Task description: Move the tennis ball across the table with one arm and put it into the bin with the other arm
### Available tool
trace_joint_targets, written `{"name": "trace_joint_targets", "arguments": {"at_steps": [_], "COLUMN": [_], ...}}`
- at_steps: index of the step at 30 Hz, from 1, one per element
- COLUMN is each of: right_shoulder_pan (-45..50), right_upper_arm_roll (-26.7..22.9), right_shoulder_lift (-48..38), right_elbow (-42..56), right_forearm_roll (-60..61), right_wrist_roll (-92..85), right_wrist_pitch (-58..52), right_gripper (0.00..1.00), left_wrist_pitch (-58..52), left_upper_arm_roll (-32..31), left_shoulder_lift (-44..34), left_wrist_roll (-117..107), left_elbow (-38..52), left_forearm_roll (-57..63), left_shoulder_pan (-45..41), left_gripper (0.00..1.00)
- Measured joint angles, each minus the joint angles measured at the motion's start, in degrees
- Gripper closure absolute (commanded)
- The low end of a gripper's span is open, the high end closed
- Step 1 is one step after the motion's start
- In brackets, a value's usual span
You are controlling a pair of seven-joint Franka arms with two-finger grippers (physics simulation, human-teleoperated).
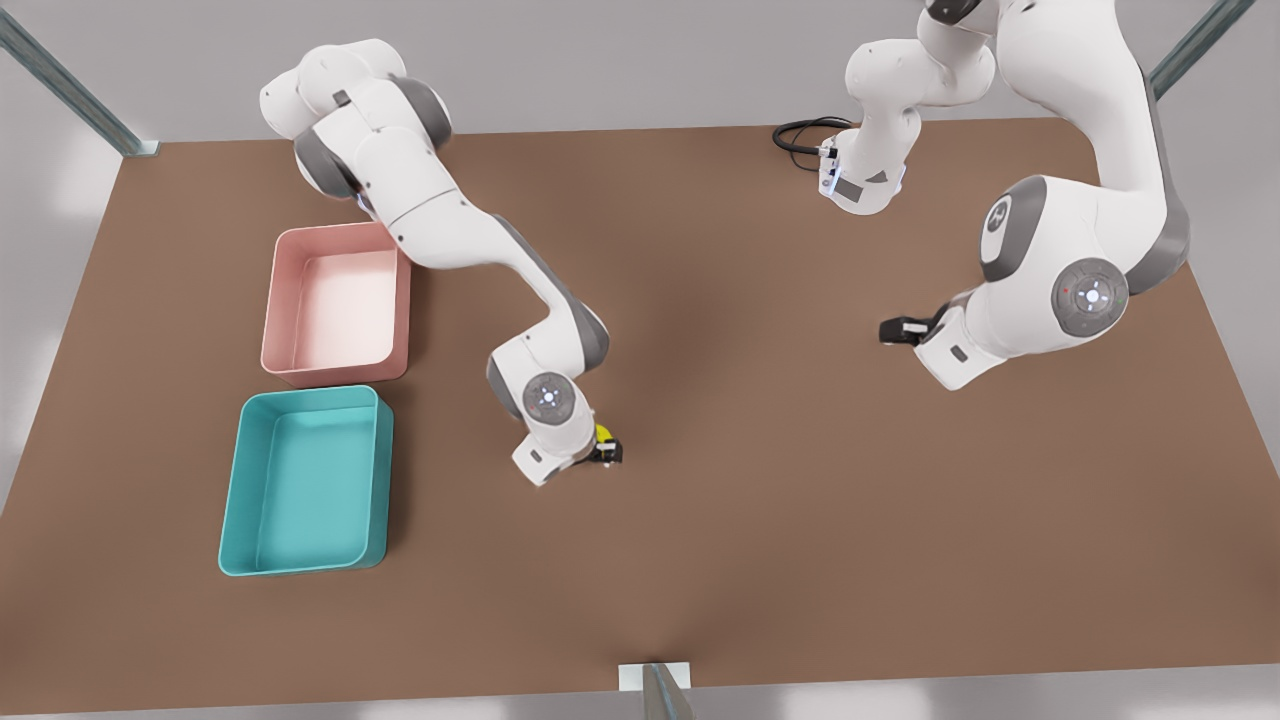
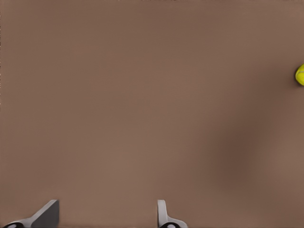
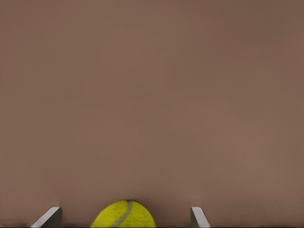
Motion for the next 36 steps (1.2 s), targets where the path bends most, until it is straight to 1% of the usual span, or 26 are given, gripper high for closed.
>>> {"name": "trace_joint_targets", "arguments": {"at_steps": [8, 15, 28, 29, 31, 32, 33, 36], "right_shoulder_pan": [1.2, 2.4, 3.6, 3.6, 3.5, 3.5, 3.5, 3.4], "right_upper_arm_roll": [0.1, 0.2, 0.2, 0.2, 0.2, 0.2, 0.2, 0.2], "right_shoulder_lift": [1.1, 3.8, 5.1, 5.1, 5.1, 5.1, 5.0, 4.8], "right_elbow": [-1.4, -1.0, -1.8, -1.8, -1.8, -1.8, -1.8, -1.8], "right_forearm_roll": [-0.1, -0.2, -0.5, -0.5, -0.4, -0.3, -0.2, 0.1], "right_wrist_roll": [2.3, 3.6, 4.7, 4.8, 4.8, 4.8, 4.7, 4.4], "right_wrist_pitch": [0.7, 1.8, 2.8, 2.8, 2.9, 2.9, 3.0, 3.1], "right_gripper": [0.0, 0.0, 0.0, 0.06, 0.32, 0.35, 0.39, 0.39], "left_wrist_pitch": [1.6, 2.0, 2.0, 1.9, 1.9, 1.9, 1.9, 1.8], "left_upper_arm_roll": [0.0, 0.0, -0.1, -0.1, -0.1, -0.1, -0.1, -0.1], "left_shoulder_lift": [0.0, 0.1, 0.1, 0.1, 0.0, 0.0, 0.0, 0.0], "left_wrist_roll": [-4.8, -7.3, -10.1, -10.3, -10.6, -10.7, -10.9, -11.2], "left_elbow": [-1.4, -1.5, -1.5, -1.5, -1.5, -1.5, -1.5, -1.6], "left_forearm_roll": [0.2, 0.3, 0.3, 0.3, 0.3, 0.3, 0.3, 0.3], "left_shoulder_pan": [1.2, 1.1, 1.0, 1.0, 1.1, 1.2, 1.2, 1.3], "left_gripper": [0.0, 0.0, 0.0, 0.0, 0.0, 0.0, 0.0, 0.0]}}
